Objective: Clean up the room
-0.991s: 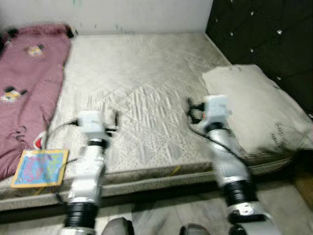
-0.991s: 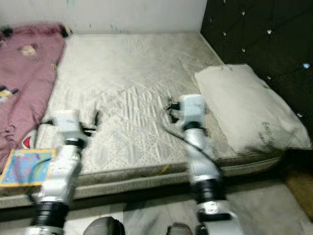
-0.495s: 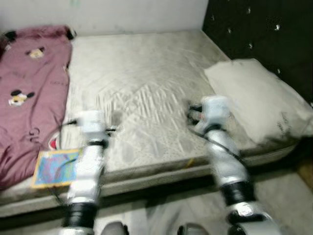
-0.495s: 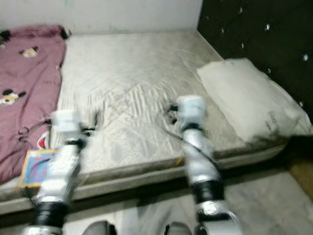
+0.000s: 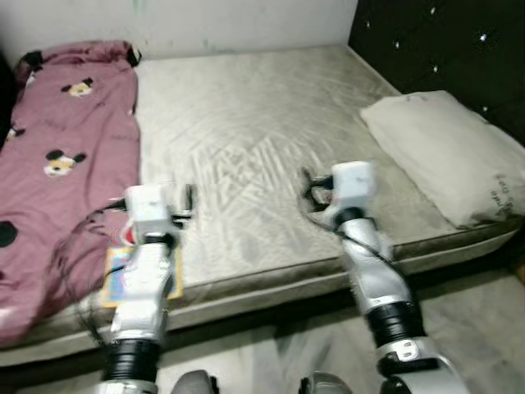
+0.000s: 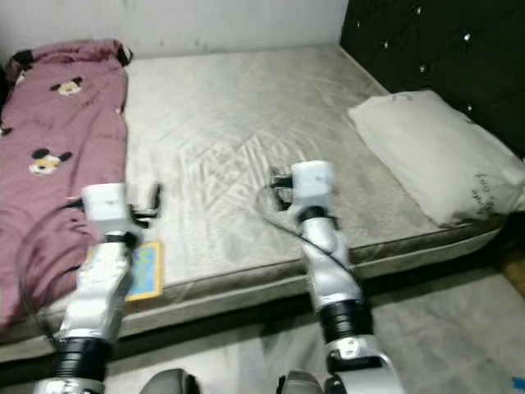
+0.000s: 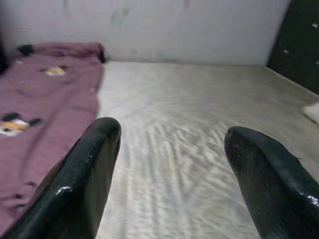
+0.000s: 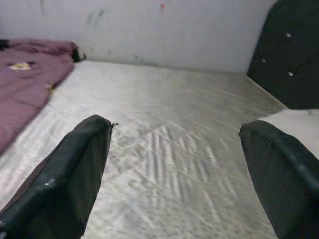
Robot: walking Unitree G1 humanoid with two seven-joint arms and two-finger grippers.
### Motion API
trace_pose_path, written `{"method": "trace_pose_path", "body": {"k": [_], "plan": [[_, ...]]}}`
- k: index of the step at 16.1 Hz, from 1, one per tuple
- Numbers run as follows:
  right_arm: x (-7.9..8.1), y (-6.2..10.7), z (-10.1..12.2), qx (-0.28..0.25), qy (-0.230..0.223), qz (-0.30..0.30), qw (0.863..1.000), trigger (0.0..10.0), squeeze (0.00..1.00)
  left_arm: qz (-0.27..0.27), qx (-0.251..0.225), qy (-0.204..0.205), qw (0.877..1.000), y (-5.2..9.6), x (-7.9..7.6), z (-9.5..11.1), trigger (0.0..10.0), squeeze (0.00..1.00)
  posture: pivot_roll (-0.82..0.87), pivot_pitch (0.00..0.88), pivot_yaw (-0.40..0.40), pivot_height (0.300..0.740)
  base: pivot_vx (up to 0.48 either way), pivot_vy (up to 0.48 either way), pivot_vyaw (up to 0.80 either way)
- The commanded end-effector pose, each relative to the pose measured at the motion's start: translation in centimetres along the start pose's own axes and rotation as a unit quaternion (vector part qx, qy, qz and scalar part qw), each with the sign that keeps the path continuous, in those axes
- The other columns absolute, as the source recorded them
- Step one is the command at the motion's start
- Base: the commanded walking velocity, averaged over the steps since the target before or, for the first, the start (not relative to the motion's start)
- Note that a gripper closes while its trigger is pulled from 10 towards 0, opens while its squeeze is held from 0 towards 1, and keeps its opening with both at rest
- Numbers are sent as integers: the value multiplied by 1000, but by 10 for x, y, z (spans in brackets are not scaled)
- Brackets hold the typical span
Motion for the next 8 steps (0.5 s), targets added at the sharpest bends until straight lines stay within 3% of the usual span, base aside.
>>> {"method": "trace_pose_path", "body": {"k": [1, 7, 8], "plan": [[-13, 1, 0, 0, 7, -14, 1000, 10000, 0, -15, 3, 6, 1000, 0, -12, -1, 10000, 0, -52, 0, 3, 740, 0, 480, 0], [-12, 1, -2, 4, 8, -13, 1000, 10000, 0, -14, -2, 9, 1000, -1, -12, 0, 10000, 0, -53, 0, 1, 740, 0, 469, 0], [-12, 1, -2, 4, 8, -13, 1000, 10000, 0, -17, -8, 2, 1000, -1, -12, 3, 10000, 0, -52, 0, 2, 740, 0, 0, 0]]}}
Point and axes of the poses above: a point about 5 cm out from each wrist's last joint towards the gripper, its own y axis pointing back from the gripper into the wrist, its own z axis along the axis of the wrist's last joint, x = y × z, the point moved 4 cm from there along -y, pointing out of the wrist towards the gripper, and after that the axes turned 2 degrees about y, right-handed, at the moved point
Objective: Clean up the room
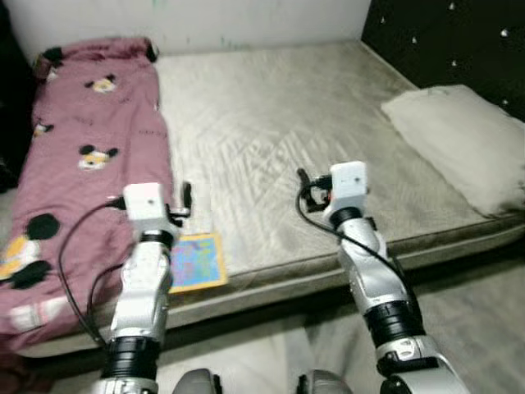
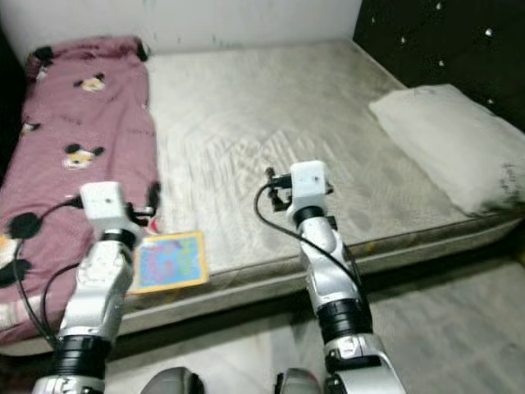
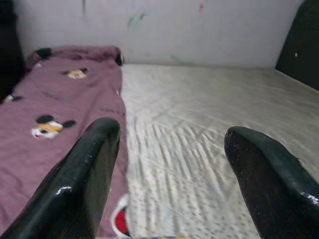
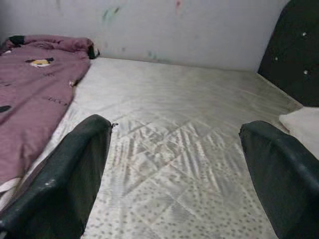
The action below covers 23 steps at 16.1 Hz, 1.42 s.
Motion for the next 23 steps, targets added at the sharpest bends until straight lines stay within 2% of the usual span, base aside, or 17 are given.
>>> {"method": "trace_pose_path", "body": {"k": [1, 4, 15, 23], "plan": [[-11, 1, 1, -1, 5, -13, 1000, 10000, 0, -18, -4, 6, 1000, 0, -12, 1, 10000, 0, -52, 0, 1, 740, 0, 0, 0], [-11, 0, 1, -1, 6, -12, 1000, 10000, 0, -31, -12, 13, 999, 1, -14, 5, 10000, 0, -52, 0, 2, 740, 0, 0, 0], [-11, 0, 0, -1, 7, -13, 1000, 10000, 0, -38, -13, 16, 999, 2, -16, 5, 10000, 0, -52, 0, 2, 740, 301, 0, 0], [-12, 1, -2, 2, 8, -13, 1000, 10000, 0, -27, -6, 15, 1000, 0, -15, 3, 10000, 0, -52, 0, 5, 740, 0, 0, 0]]}}
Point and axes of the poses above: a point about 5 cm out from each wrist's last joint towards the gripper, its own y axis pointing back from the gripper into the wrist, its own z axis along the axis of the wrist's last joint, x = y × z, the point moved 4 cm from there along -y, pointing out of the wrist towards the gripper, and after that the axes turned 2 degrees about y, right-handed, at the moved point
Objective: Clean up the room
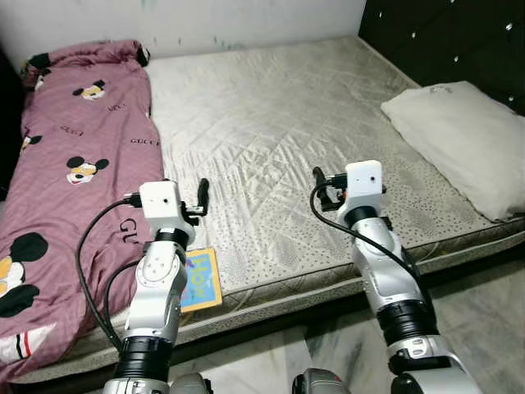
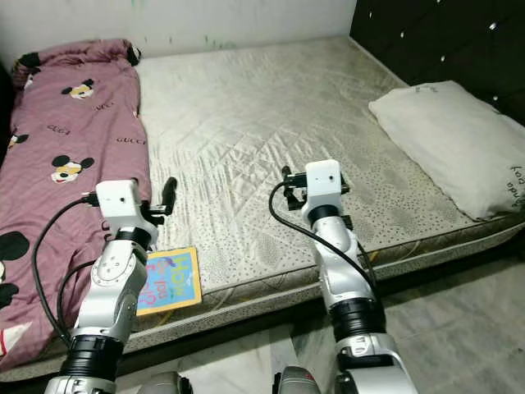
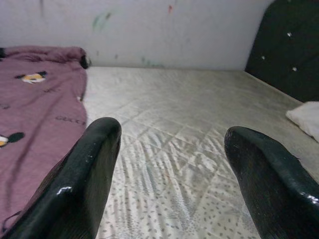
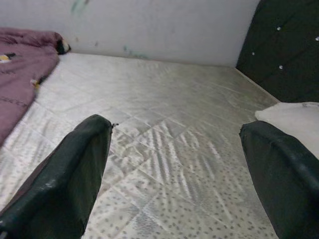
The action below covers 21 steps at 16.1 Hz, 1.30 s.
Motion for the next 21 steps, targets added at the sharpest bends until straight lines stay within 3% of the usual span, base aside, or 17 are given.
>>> {"method": "trace_pose_path", "body": {"k": [1, 16, 21], "plan": [[3, -1, 1, -2, 0, 5, 1000, 10000, 0, 7, 2, -1, 1000, 0, 4, 0, 10000, 0, -51, 0, 5, 740, 0, 0, 0], [4, -2, 0, 3, 5, 12, 1000, 10000, 0, 12, 5, 1, 1000, -1, 5, -1, 10000, 0, -53, 0, 4, 740, 0, 436, 0], [5, -2, -1, 3, 5, 13, 1000, 10000, 0, 5, -5, -9, 1000, -2, 2, 2, 10000, 0, -53, 0, 5, 740, 0, 68, 0]]}}
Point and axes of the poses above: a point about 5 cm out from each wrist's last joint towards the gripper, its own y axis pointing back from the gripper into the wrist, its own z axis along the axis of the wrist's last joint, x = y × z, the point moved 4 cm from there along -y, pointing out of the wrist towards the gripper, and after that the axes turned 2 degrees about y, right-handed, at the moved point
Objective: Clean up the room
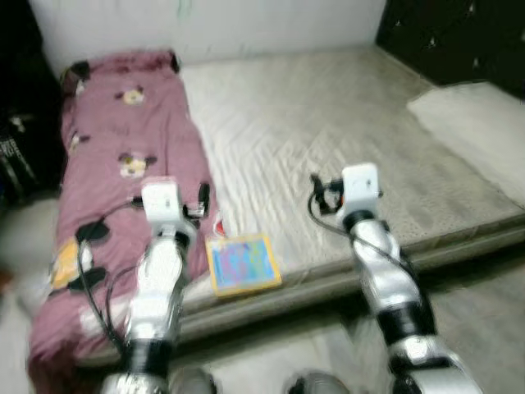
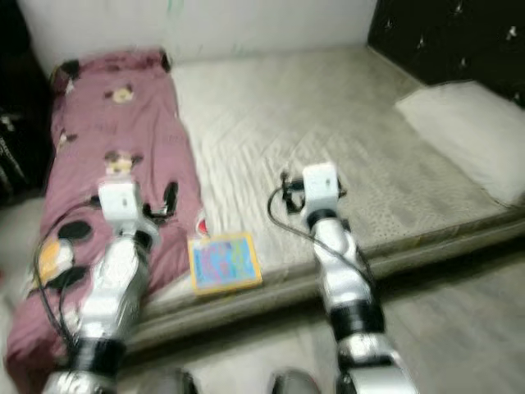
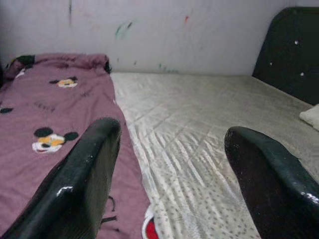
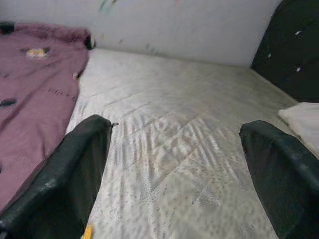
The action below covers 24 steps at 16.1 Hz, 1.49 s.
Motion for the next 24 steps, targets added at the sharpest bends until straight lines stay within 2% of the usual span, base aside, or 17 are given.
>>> {"method": "trace_pose_path", "body": {"k": [1, 6, 19, 24], "plan": [[3, -3, 9, -13, -1, 6, 1000, 10000, 0, 4, -3, -3, 1000, 0, 2, 1, 10000, 0, -53, 0, 5, 740, 0, 0, 0], [3, -4, 8, -12, 1, 7, 1000, 10000, 0, -6, -10, -1, 1000, 0, 0, 4, 10000, 0, -53, 0, 4, 740, 0, 0, 0], [2, -4, 6, -8, 2, 4, 1000, 10000, 0, -9, -10, -2, 1000, 0, 0, 4, 10000, 0, -52, 0, 6, 740, 310, 0, 0], [1, -4, 4, -4, 2, 2, 1000, 10000, 0, 4, 2, -4, 1000, -1, 3, 0, 10000, 0, -52, 0, 7, 740, 0, 0, 0]]}}
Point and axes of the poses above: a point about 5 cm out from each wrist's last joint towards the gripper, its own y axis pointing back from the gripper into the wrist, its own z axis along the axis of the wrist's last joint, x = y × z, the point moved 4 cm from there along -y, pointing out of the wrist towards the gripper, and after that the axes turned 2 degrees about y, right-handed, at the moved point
